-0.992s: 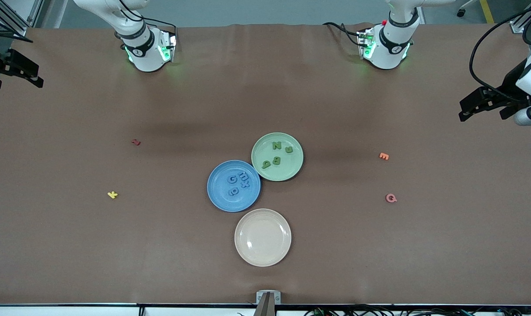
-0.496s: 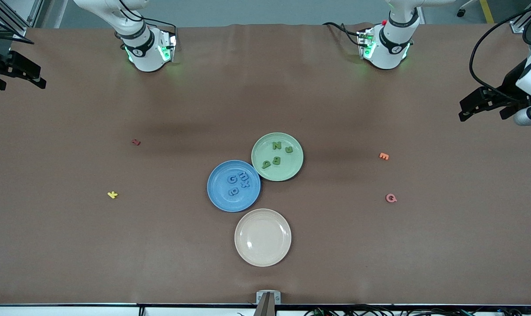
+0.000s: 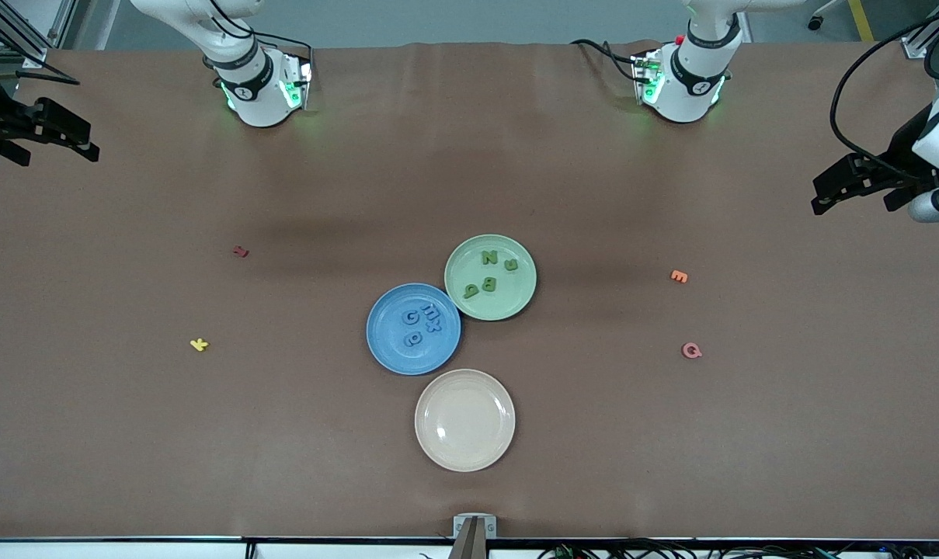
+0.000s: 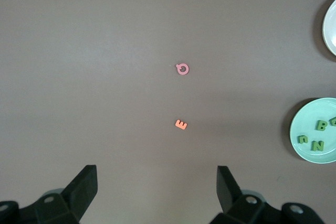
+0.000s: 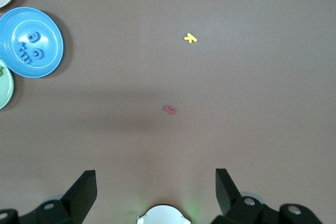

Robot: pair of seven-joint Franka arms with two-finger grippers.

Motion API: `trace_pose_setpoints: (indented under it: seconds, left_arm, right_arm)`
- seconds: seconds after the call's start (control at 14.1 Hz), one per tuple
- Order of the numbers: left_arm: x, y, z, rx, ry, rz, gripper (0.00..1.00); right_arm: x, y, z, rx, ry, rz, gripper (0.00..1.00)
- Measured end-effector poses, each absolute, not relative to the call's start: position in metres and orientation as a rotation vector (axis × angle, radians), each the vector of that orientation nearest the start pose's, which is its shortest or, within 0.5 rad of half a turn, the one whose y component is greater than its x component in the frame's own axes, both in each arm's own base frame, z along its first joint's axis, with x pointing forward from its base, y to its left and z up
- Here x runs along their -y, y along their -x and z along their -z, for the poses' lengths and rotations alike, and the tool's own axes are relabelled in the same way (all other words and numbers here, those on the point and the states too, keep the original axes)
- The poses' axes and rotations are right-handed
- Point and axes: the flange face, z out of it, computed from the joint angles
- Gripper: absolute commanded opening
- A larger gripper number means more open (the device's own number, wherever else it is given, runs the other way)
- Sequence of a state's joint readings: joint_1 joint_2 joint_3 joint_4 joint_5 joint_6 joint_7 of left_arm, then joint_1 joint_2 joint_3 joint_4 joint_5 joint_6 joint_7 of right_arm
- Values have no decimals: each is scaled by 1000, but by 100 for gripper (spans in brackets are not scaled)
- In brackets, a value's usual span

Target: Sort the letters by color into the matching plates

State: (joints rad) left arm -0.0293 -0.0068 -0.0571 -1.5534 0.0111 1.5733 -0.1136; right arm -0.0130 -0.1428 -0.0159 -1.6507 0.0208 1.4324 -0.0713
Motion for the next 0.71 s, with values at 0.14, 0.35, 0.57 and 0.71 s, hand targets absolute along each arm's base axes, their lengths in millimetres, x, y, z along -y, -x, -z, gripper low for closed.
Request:
trace_pose_setpoints:
  seconds: [0.14, 0.35, 0.57, 0.71]
  left_arm:
    - [47, -551, -637, 43, 3132, 43, 100]
    - [47, -551, -637, 43, 3132, 43, 100]
    - [47, -551, -637, 43, 3132, 43, 100]
    - [47, -551, -637, 43, 3132, 43, 100]
  right_arm:
    - [13, -495, -650, 68, 3112, -113, 100]
    - [14, -495, -650, 66, 3112, -115, 100]
    - [14, -495, -649, 65, 3112, -117, 100]
    - [14, -495, -648, 63, 3112, -121, 100]
